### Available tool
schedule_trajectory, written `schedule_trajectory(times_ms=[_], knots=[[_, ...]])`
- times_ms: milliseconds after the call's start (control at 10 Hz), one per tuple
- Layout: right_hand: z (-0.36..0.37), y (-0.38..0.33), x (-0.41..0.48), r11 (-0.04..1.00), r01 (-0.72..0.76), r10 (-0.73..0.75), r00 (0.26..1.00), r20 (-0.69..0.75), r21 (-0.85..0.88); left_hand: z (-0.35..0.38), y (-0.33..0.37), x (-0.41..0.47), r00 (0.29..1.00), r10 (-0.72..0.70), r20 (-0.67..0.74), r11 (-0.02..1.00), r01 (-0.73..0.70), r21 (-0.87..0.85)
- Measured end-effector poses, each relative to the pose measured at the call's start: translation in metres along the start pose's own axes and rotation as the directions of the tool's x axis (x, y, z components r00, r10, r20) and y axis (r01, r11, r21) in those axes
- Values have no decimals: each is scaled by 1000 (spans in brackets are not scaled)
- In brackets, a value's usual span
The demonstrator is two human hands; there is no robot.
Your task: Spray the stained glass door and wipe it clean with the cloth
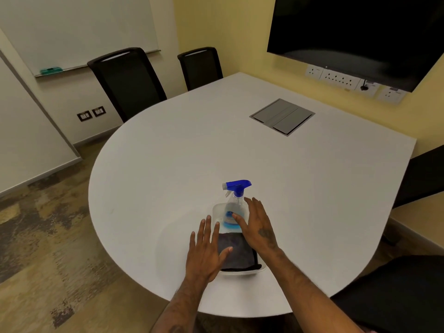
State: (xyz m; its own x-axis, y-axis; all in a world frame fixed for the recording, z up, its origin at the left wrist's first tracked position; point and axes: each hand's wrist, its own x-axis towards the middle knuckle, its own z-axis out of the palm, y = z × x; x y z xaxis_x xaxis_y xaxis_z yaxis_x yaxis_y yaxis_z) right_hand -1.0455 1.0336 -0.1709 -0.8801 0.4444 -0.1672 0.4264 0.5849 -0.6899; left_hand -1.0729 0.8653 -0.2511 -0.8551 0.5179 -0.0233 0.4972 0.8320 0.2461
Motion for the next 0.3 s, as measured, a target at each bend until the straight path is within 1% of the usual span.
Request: schedule_trajectory(times_ms=[100, 200, 300], knots=[[-2, -2, -26, 986, 47, -50, 999, -15, -157, -13, -11, -12, 996, 19, -87, 998, -15, 53], [0, 0, -54, 949, 69, -80, 997, -24, -307, -25, -20, -23, 990, 69, -124, 995, -60, 75], [6, 11, -83, 913, 84, -95, 995, -7, -398, -26, -22, -44, 977, 112, -180, 992, -99, 78]])
